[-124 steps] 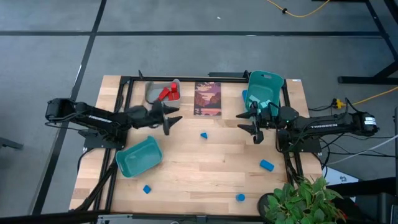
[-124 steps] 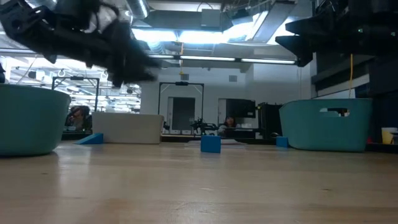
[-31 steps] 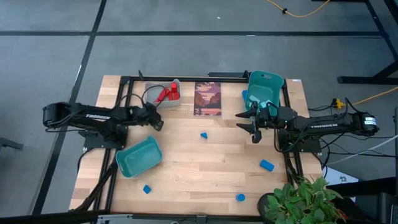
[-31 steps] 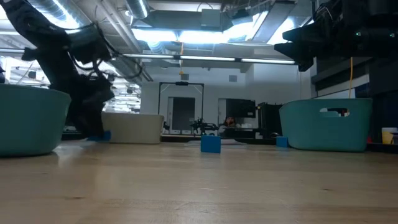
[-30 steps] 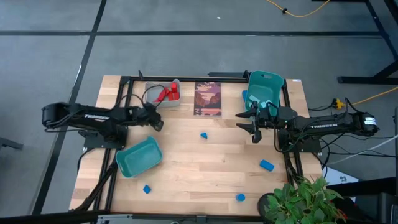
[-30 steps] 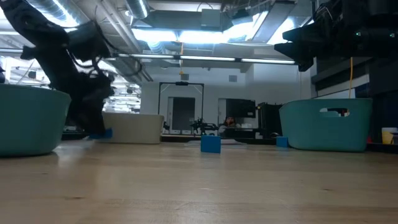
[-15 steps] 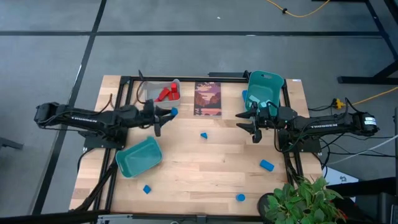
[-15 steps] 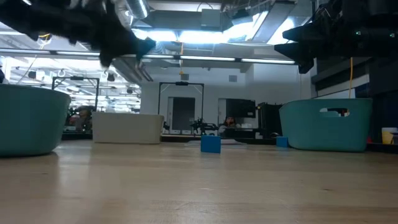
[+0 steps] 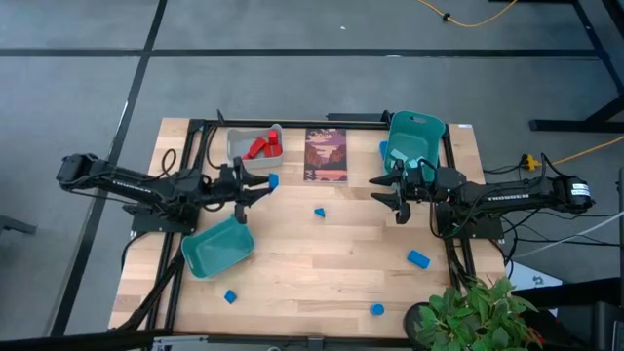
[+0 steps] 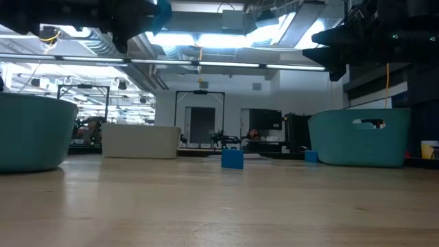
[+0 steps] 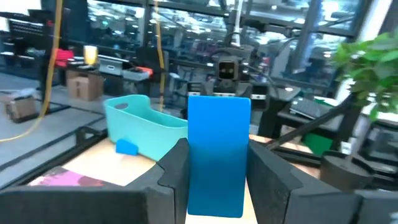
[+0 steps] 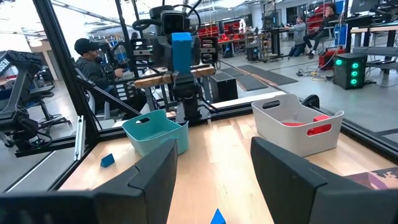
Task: Sort & place blocks by color
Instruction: Put the blue block into the left green bin
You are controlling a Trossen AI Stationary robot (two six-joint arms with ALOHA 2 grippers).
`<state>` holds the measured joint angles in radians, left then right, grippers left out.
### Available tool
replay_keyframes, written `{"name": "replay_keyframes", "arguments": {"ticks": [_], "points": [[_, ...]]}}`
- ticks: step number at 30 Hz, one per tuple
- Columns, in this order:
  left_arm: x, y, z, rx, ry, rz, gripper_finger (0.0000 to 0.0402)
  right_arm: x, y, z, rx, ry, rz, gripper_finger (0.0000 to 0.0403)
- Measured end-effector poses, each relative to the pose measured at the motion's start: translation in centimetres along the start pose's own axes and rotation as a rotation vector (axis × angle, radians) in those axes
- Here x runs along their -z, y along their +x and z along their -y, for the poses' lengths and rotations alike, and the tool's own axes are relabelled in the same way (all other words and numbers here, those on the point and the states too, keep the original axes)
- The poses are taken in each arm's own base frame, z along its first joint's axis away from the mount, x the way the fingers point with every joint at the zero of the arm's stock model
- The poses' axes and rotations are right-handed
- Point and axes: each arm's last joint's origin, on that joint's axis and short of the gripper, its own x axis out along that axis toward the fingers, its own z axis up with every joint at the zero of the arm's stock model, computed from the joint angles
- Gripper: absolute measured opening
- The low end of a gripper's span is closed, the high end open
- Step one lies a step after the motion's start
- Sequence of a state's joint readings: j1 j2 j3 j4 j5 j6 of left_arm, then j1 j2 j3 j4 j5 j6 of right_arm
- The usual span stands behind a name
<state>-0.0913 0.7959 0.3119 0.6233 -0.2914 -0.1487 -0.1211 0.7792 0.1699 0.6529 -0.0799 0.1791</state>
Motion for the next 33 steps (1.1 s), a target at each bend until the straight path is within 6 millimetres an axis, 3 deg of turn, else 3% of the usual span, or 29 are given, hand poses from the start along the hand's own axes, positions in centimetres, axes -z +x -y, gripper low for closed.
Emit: {"name": "replay_keyframes", "arguments": {"ticks": [7, 14, 18, 26, 33], "points": [[0.1, -0.4, 2.5, 0.136, -0.005, -0.124, 0.0115, 0.0, 0.0, 0.0, 0.000, 0.000, 0.000, 0.0209], [-3.3, -1.1, 6.6, 0.125, 0.049, -0.628, 0.0115, 0.0, 0.0, 0.0, 0.000, 0.000, 0.000, 0.0209], [-3.9, -2.2, 8.9, 0.096, -0.031, -0.913, 0.0115, 0.0, 0.0, 0.0, 0.000, 0.000, 0.000, 0.0209], [0.9, -4.7, 11.9, -0.122, -0.084, -1.260, 0.0115, 0.0, 0.0, 0.0, 0.000, -0.002, 0.000, 0.0209], [5.1, -5.4, 12.3, -0.267, -0.044, -1.351, 0.0115, 0.0, 0.0, 0.0, 0.000, -0.025, 0.000, 0.0209]]}}
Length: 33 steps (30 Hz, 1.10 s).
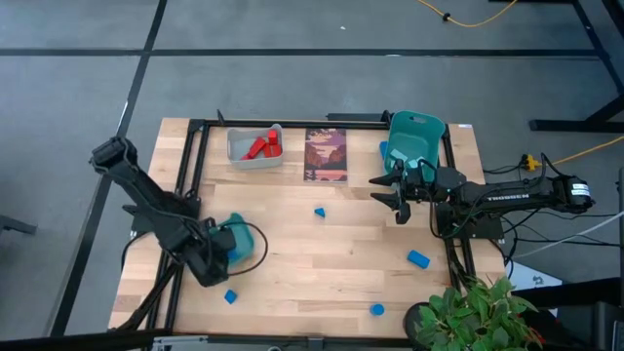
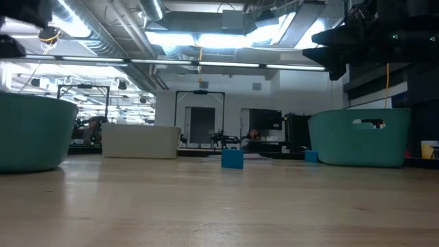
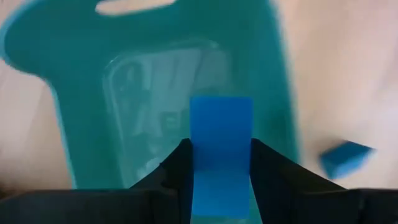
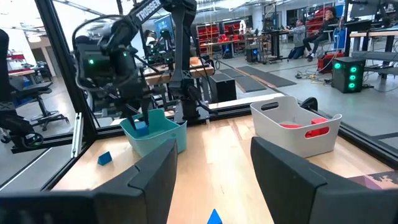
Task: Sort & place blocks by color
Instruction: Put the blue block into the left green bin
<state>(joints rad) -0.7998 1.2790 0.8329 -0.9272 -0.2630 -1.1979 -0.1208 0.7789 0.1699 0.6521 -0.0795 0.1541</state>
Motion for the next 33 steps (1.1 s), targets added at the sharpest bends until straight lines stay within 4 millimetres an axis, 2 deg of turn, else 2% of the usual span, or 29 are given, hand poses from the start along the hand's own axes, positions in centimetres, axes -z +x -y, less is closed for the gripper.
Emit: {"name": "replay_keyframes", "arguments": {"ticks": [9, 19, 33], "points": [[0.7, 2.9, -1.5, -0.103, -0.075, -0.026, 0.0115, 0.0, 0.0, 0.0, 0.000, -0.002, 0.000, 0.0209], [-0.1, 3.4, -2.1, -0.116, -0.134, -0.057, 0.0118, 0.2, 0.0, 0.0, 0.003, -0.002, -0.019, 0.0209], [-0.2, 3.4, -2.2, -0.112, -0.156, -0.086, 0.0160, 0.5, 0.0, 0.1, 0.008, -0.001, -0.052, 0.0209]]}}
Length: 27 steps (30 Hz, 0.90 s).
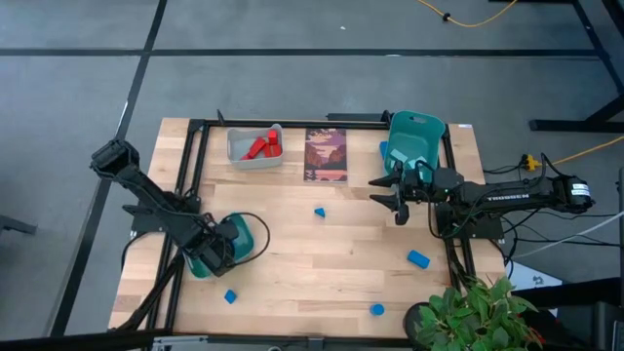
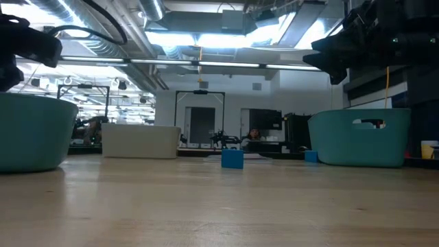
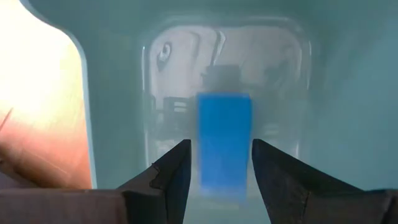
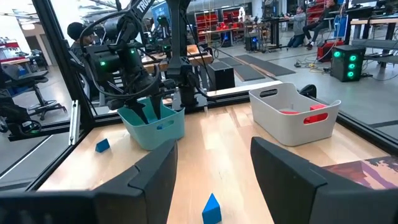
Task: Sort & place blocks by color
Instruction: Put the blue block into the left green bin
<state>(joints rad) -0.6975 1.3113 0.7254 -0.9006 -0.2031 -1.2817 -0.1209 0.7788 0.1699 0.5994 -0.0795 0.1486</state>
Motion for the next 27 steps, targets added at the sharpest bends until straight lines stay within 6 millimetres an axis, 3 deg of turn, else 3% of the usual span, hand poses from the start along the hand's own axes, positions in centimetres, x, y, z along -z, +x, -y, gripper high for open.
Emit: {"name": "replay_keyframes", "arguments": {"ticks": [9, 14, 17, 22, 24, 27], "points": [[-0.7, -0.1, -0.1, 0.004, 0.009, -0.032, 0.0190, 0.0, 0.0, 0.0, 0.000, 0.000, 0.000, 0.0209], [-2.7, -3.1, 1.4, 0.119, 0.171, 0.037, 0.0190, 0.0, 0.0, 0.0, 0.000, 0.000, 0.000, 0.0209], [-4.1, -7.0, 2.0, 0.173, 0.286, 0.200, 0.0186, 0.0, 0.0, 0.0, 0.000, 0.000, 0.000, 0.0209], [-6.0, -12.7, 1.3, 0.130, 0.431, 0.659, 0.0184, 0.0, 0.0, 0.0, -0.001, 0.000, 0.001, 0.0209], [-6.6, -13.6, 0.5, 0.132, 0.457, 0.772, 0.0184, 0.0, 0.0, 0.0, -0.001, 0.000, 0.000, 0.0209], [-7.5, -12.7, -0.9, 0.170, 0.476, 0.865, 0.0184, 0.0, 0.0, 0.0, -0.001, 0.000, 0.001, 0.0209]]}}
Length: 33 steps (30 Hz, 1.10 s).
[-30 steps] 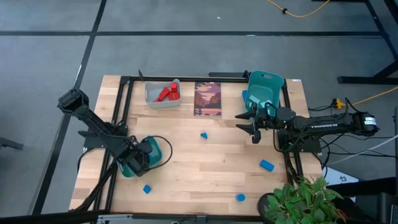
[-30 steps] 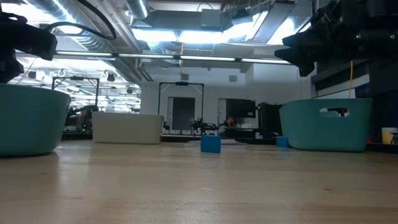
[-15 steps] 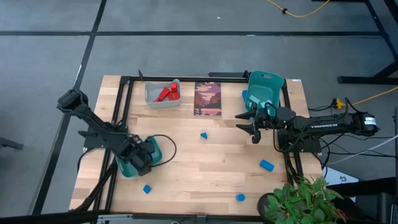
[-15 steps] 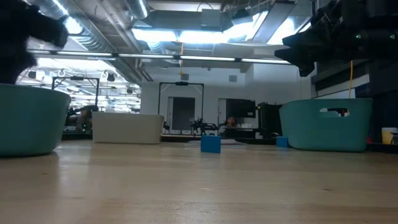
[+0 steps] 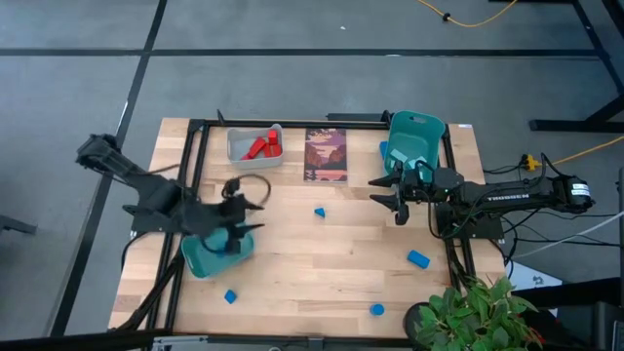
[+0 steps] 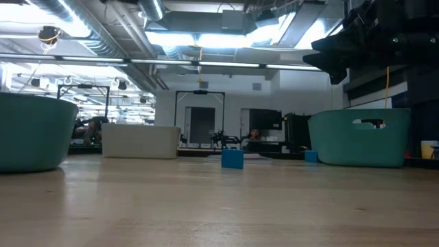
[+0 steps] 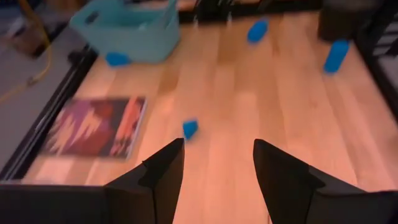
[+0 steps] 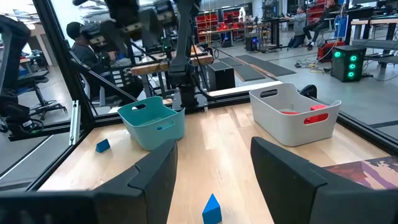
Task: Sort & place blocks by color
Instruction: Put the blue block into the left green bin
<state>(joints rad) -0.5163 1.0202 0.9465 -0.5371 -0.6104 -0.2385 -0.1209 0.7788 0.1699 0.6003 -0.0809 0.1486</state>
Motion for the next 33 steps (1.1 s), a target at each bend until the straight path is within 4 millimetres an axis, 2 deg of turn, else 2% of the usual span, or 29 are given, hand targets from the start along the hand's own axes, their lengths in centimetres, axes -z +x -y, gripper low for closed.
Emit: {"name": "replay_keyframes", "arguments": {"ticks": [4, 7, 11, 14, 17, 33], "points": [[2.0, 2.3, -2.3, 0.113, -0.025, 0.190, 0.0184, 0.0, 0.0, 0.0, 0.000, -0.005, 0.000, 0.0209], [4.2, 4.6, -4.3, 0.183, -0.059, 0.329, 0.0184, 0.0, 0.0, 0.0, 0.000, -0.004, 0.000, 0.0209], [6.9, 6.3, -6.5, 0.185, -0.108, 0.468, 0.0184, 0.0, 0.0, 0.0, -0.001, 0.002, 0.001, 0.0209], [8.5, 6.7, -7.5, 0.139, -0.163, 0.550, 0.0184, 0.0, 0.0, 0.0, -0.001, 0.003, 0.000, 0.0209], [9.0, 6.7, -7.9, 0.144, -0.204, 0.602, 0.0184, 0.0, 0.0, 0.0, -0.001, 0.000, 0.003, 0.0209], [9.1, 6.8, -7.8, 0.189, -0.216, 0.597, 0.0184, 0.0, 0.0, 0.0, 0.000, -0.008, 0.003, 0.0209]]}}
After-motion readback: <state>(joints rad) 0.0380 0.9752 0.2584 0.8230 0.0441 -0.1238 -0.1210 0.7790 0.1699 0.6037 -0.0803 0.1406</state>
